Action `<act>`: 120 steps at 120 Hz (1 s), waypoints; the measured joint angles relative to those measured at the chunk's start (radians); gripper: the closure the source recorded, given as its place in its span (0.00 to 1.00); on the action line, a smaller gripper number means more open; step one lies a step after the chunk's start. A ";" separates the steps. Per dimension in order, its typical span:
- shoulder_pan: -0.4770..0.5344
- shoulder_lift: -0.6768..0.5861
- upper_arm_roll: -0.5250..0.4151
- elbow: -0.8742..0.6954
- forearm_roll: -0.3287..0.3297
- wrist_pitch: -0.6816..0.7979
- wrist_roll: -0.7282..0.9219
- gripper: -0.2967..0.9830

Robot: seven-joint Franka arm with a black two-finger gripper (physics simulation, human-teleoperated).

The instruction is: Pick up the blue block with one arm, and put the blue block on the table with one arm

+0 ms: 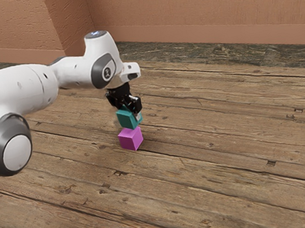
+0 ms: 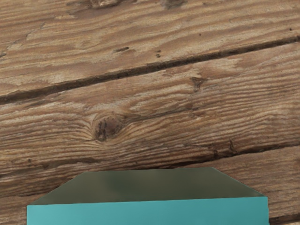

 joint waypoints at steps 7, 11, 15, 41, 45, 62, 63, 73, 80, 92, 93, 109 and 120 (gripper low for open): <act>-0.031 -0.002 0.001 0.000 -0.001 0.000 -0.001 0.48; -0.049 -0.003 0.001 0.000 -0.002 0.000 -0.001 0.48; -0.065 -0.003 0.001 -0.001 -0.003 0.000 -0.001 0.48; -0.171 -0.010 -0.004 -0.001 -0.022 0.000 -0.005 0.48; -0.175 -0.009 -0.004 0.000 -0.024 0.000 -0.006 0.48; -0.185 0.031 -0.011 -0.001 -0.032 0.001 -0.008 0.48; -0.185 0.035 -0.011 -0.001 -0.032 0.001 -0.008 0.48; -0.187 0.066 -0.018 0.000 -0.037 0.002 -0.010 0.48; -0.187 0.081 -0.021 0.000 -0.039 0.003 -0.011 0.48; -0.188 0.093 -0.022 0.000 -0.041 0.008 -0.013 0.48; -0.189 0.094 -0.022 0.000 -0.041 0.009 -0.013 0.48; -0.194 0.096 -0.023 -0.001 -0.046 0.015 -0.012 0.39; -0.195 0.094 -0.023 -0.001 -0.048 0.017 -0.010 0.34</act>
